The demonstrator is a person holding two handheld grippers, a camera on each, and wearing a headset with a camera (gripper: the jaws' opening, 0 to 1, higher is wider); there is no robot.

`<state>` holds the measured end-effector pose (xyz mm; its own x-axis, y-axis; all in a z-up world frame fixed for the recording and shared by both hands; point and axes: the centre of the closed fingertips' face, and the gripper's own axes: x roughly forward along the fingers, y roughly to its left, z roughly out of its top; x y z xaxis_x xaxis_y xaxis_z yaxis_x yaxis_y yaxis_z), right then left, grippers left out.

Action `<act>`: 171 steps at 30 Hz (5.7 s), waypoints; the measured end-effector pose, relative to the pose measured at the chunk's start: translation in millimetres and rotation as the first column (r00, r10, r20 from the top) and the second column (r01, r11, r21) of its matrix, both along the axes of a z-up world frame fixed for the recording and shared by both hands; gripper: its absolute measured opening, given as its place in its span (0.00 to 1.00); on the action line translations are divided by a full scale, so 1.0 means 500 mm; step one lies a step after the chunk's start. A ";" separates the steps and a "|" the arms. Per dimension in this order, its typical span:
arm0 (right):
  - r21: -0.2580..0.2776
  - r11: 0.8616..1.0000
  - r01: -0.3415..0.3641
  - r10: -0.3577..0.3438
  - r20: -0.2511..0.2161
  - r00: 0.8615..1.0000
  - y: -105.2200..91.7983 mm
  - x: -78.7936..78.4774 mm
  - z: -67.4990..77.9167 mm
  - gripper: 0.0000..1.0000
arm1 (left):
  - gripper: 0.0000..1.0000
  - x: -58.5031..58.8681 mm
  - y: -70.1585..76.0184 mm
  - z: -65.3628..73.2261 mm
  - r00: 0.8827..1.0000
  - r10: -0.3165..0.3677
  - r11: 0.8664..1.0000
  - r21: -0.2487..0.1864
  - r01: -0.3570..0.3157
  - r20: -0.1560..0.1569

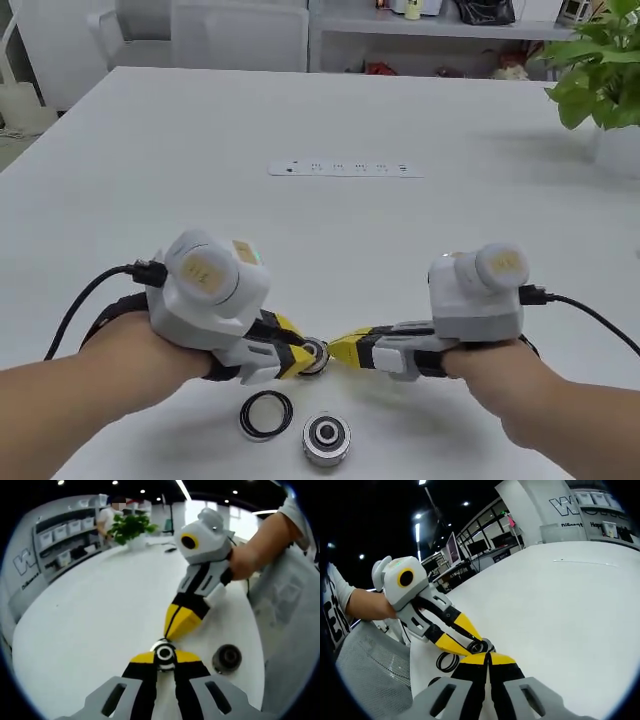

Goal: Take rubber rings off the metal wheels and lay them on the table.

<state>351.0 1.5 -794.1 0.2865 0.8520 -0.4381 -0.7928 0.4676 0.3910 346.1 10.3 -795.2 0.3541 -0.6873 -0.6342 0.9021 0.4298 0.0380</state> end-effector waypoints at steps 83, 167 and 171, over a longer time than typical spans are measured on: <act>0.159 0.979 -0.127 0.133 -0.031 0.991 0.058 -0.053 0.097 0.00 | 0.56 -0.076 0.067 0.144 0.997 -0.047 0.978 -0.200 0.059 0.062; -0.070 0.989 -0.134 0.149 0.325 0.934 -0.101 -0.137 0.155 0.76 | 0.81 -0.176 0.173 0.155 0.993 0.110 0.975 -0.198 -0.100 0.042; -0.079 0.990 -0.120 0.139 0.331 0.933 -0.112 -0.138 0.148 0.79 | 0.82 -0.181 0.182 0.153 0.992 0.124 0.973 -0.199 -0.114 0.038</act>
<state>282.2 -54.7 -720.1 0.3133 0.8685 -0.3842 -0.9283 0.3653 0.0688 255.5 101.4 -718.6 0.4684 -0.7475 -0.4709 0.8434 0.5372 -0.0138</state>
